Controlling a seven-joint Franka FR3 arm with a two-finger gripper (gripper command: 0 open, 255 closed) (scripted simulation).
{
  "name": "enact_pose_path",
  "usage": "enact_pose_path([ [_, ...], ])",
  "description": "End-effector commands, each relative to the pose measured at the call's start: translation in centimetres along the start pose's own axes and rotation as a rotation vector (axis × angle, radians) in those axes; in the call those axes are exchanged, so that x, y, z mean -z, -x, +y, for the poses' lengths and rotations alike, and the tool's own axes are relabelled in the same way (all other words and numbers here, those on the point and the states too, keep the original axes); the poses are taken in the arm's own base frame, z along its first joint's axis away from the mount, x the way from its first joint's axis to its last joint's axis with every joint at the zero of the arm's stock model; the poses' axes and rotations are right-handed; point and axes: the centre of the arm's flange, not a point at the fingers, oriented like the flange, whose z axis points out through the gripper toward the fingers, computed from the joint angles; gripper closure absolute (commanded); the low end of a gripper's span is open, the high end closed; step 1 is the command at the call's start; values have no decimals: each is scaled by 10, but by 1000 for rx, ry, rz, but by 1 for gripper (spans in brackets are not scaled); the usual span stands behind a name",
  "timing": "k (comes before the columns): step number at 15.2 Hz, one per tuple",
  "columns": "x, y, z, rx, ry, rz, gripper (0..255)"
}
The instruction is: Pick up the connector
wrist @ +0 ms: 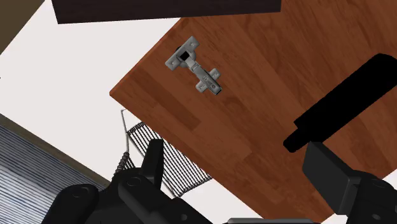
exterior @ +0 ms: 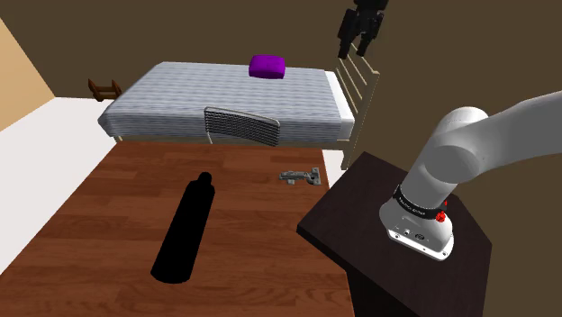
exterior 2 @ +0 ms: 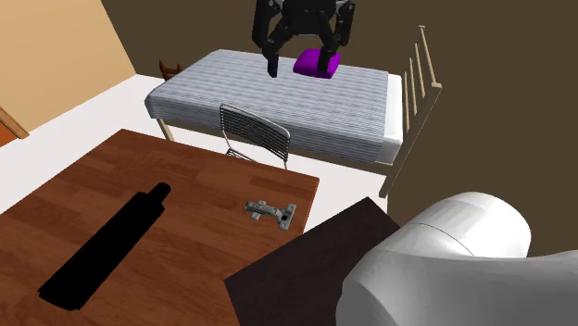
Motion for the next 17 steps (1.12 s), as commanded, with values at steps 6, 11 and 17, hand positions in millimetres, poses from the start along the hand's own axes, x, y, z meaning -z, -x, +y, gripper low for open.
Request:
enact_pose_path([
  [6,-64,-17,-13,40,27,-26,0],
  [11,-129,-32,-25,80,54,-52,0],
  [17,-208,-47,-38,128,86,-83,0],
])
